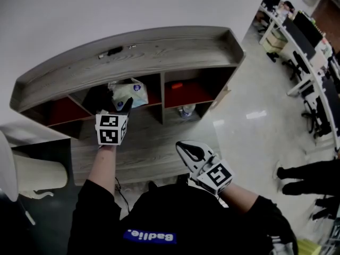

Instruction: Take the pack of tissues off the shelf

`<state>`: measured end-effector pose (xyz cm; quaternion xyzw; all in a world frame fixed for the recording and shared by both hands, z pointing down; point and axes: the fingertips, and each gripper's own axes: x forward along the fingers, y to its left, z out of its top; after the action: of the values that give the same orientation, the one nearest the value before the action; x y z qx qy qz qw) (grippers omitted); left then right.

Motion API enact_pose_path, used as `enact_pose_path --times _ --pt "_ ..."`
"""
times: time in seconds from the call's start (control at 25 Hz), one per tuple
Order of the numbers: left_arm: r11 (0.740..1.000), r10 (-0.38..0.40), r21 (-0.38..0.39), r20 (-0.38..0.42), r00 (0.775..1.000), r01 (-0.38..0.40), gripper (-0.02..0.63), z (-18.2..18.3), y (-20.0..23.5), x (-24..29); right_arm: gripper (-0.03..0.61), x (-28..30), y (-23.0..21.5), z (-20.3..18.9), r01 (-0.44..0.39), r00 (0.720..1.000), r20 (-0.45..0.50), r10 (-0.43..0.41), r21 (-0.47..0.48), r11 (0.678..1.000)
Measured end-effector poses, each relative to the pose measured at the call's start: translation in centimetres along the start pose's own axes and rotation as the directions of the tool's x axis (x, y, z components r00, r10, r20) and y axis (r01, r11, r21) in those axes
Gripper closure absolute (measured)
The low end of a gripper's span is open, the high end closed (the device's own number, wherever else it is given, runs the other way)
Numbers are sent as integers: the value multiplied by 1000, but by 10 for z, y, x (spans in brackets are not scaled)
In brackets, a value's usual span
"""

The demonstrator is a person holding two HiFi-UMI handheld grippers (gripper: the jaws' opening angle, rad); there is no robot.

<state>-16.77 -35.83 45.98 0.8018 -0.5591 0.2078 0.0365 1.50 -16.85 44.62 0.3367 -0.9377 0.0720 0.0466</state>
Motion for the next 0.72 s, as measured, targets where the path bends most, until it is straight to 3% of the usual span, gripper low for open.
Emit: enact_pose_path --times 0.36,0.72 --pt "1000 5 26 -60 998 -3 305 -14 0 17 549 -3 0 -1 10 1000 -3 -10 -1 1000" --pt "999 -4 50 -119 993 10 356 -29 -5 27 549 -4 0 -5 15 1000 -11 -16 -7 1000"
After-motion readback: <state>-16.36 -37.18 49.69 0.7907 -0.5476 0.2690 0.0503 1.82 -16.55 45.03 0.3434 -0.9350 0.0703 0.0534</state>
